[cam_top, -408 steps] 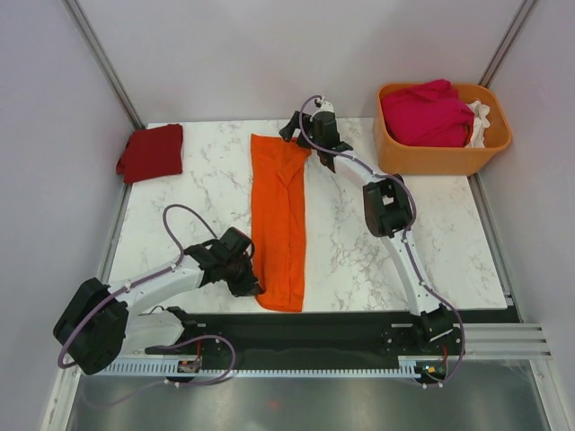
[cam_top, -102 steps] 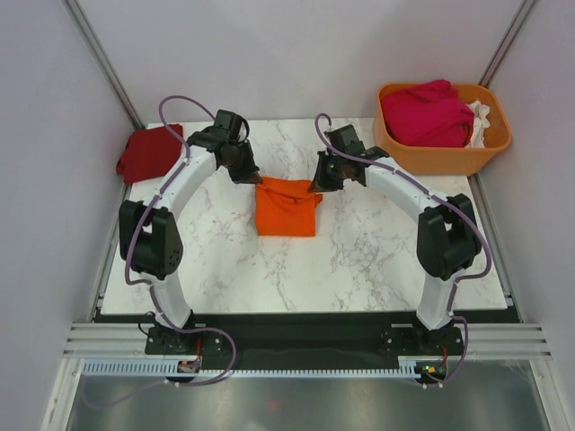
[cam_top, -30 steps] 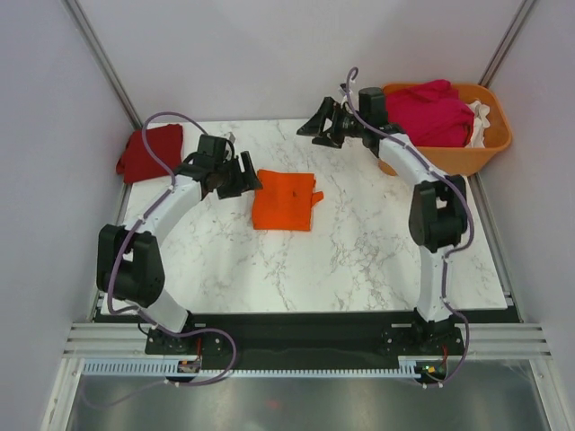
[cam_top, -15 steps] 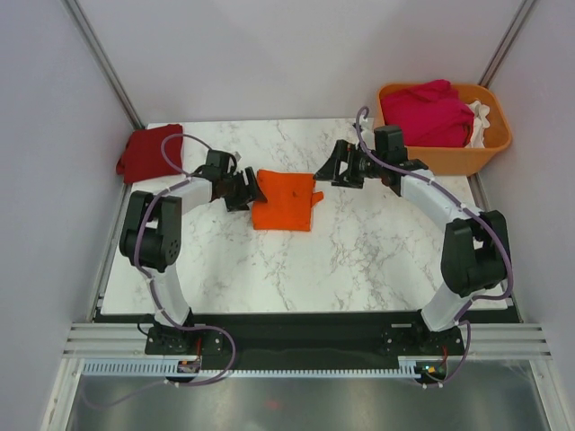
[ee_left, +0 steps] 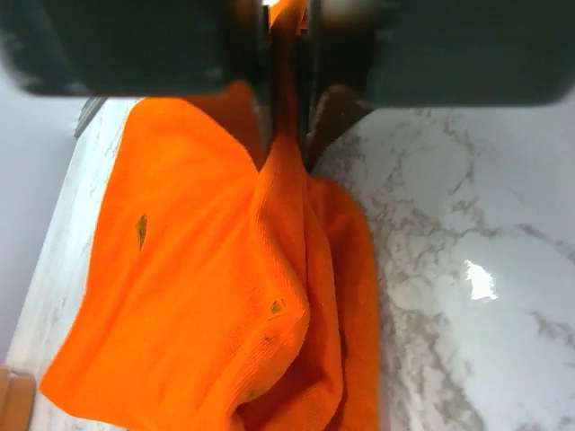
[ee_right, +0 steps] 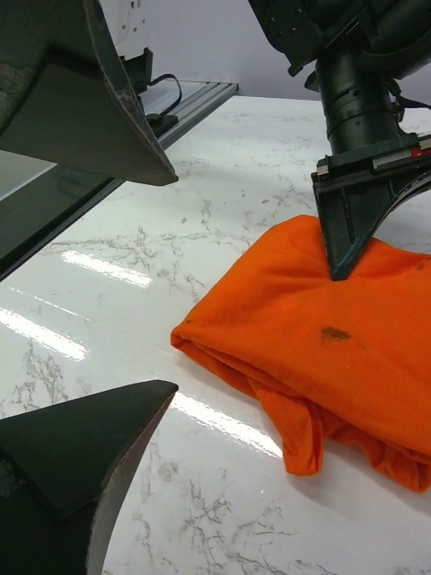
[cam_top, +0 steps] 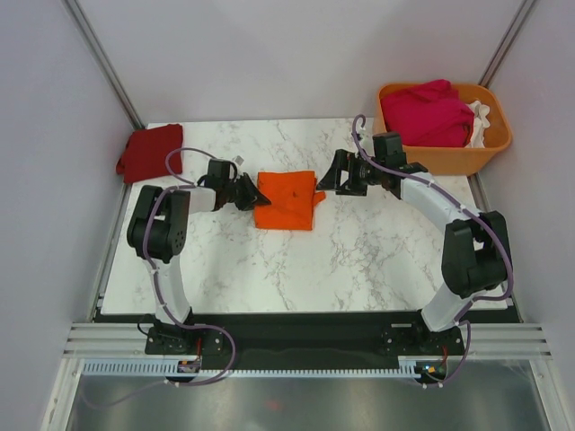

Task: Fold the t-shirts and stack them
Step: Neatly place the folded tshirt to the corner

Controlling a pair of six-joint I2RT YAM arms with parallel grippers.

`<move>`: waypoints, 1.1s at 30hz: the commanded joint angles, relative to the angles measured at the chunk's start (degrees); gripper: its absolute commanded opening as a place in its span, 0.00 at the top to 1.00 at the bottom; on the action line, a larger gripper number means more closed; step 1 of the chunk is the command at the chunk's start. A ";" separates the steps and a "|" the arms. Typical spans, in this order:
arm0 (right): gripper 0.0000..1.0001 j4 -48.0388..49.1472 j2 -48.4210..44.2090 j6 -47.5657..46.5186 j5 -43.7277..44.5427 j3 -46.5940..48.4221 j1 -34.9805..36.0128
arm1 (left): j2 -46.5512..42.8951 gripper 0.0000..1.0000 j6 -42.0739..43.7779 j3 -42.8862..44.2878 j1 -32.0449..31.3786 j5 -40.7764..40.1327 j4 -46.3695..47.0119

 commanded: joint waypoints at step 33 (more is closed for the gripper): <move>0.02 2.65 -17.45 1.75 -3.28 -9.76 -0.06 | 8.15 0.98 19.21 47.67 11.52 -6.00 -47.52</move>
